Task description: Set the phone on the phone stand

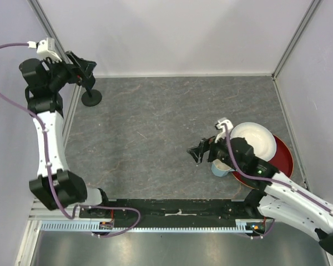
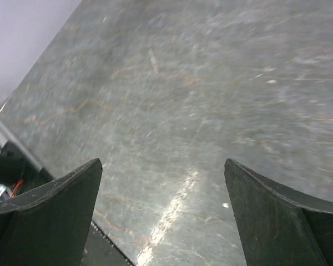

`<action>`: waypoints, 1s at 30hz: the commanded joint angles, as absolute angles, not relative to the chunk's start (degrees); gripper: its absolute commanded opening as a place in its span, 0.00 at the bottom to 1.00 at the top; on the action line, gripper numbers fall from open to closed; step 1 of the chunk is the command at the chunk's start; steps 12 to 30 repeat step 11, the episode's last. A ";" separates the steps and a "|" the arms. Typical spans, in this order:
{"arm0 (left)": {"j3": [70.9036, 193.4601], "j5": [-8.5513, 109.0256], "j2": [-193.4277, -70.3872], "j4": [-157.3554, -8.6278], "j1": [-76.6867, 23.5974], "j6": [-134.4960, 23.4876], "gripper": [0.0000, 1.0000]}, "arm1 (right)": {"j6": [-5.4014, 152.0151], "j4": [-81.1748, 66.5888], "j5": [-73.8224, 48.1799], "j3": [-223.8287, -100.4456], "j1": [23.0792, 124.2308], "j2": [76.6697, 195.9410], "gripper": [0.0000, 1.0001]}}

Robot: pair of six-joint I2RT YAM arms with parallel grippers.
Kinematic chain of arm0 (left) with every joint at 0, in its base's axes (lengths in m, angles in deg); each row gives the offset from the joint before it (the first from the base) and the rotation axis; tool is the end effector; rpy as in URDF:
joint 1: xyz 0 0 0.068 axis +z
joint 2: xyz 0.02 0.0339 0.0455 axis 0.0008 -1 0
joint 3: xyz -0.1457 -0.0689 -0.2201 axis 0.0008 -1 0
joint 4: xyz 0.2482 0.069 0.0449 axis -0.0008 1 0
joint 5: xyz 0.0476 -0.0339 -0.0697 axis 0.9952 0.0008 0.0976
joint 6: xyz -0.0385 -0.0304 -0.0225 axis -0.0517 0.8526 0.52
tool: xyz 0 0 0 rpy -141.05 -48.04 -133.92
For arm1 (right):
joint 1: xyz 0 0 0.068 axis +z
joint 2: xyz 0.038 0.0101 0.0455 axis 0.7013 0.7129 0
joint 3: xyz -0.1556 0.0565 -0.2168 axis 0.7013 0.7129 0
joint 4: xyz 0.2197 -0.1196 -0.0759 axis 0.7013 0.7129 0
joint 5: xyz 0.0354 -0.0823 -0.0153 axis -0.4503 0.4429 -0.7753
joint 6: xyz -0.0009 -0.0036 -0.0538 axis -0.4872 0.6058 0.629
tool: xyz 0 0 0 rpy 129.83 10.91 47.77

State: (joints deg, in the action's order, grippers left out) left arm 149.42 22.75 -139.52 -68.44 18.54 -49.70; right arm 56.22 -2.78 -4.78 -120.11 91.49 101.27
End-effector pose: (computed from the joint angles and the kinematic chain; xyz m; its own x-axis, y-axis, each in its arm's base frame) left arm 0.3168 0.0845 0.4516 -0.1827 -0.3173 -0.9306 0.2488 0.9008 -0.3560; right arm 0.1322 0.1412 0.2763 -0.4823 0.0771 -0.8726 -0.5808 0.7176 0.3844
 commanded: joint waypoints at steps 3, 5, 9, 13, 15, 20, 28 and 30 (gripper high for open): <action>138.35 14.29 -125.86 -76.49 14.29 -39.58 0.91 | 53.75 11.60 16.51 -124.56 91.20 88.11 0.98; 136.14 12.54 -121.39 -77.11 10.09 -37.91 0.91 | 55.24 13.55 19.15 -125.61 91.29 83.38 0.98; 130.70 11.83 -115.14 -77.46 -1.95 -36.24 0.91 | 58.58 17.32 22.23 -127.81 91.20 75.89 0.98; 128.32 12.79 -112.68 -79.29 -10.27 -35.01 0.91 | 60.85 17.95 22.42 -130.09 91.20 72.73 0.98; 128.32 12.79 -112.68 -79.29 -10.27 -35.01 0.91 | 60.85 17.95 22.42 -130.09 91.20 72.73 0.98; 128.32 12.79 -112.68 -79.29 -10.27 -35.01 0.91 | 60.85 17.95 22.42 -130.09 91.20 72.73 0.98; 128.32 12.79 -112.68 -79.29 -10.27 -35.01 0.91 | 60.85 17.95 22.42 -130.09 91.20 72.73 0.98; 128.32 12.79 -112.68 -79.29 -10.27 -35.01 0.91 | 60.85 17.95 22.42 -130.09 91.20 72.73 0.98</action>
